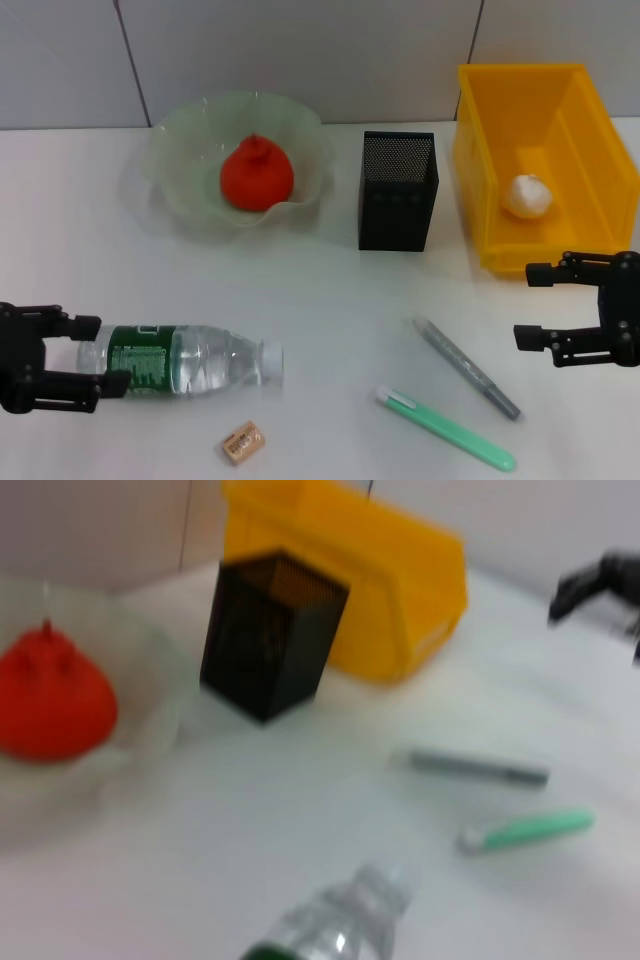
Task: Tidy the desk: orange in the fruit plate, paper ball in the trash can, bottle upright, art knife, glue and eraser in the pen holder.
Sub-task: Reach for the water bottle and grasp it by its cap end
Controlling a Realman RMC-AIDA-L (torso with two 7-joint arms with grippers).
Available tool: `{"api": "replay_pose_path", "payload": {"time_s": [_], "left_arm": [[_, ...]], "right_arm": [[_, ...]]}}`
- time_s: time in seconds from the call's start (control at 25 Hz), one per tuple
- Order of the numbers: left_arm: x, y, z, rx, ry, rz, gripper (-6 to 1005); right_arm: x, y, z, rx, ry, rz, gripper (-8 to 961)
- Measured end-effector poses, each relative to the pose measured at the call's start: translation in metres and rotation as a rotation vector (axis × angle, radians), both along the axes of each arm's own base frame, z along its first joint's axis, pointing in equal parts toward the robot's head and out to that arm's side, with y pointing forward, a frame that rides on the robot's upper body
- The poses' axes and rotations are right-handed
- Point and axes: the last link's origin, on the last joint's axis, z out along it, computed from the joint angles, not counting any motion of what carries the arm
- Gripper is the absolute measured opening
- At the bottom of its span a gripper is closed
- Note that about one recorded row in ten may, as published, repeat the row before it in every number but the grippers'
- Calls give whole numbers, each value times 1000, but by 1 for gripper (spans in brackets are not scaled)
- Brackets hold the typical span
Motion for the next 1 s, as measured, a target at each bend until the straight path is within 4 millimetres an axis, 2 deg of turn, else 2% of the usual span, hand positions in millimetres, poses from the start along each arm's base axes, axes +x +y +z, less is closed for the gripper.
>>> {"api": "replay_pose_path", "payload": {"time_s": [0.08,0.12,0.28,0.56,1.0], "left_arm": [[4,0,0,-8,30,12,823],[24,2,-4,-55,98,51,823],[44,3,-21,-129,162,92,822],[54,6,-42,-152,247,118,821],[53,7,-41,-129,251,100,820]], "right_arm": [[3,0,-1,3,3,5,834],[3,-1,-1,4,0,13,834],[11,-7,-5,-11,-23,54,834],[19,-14,-8,-77,-11,57,834],[16,-15,-4,-96,-4,69,835]]}}
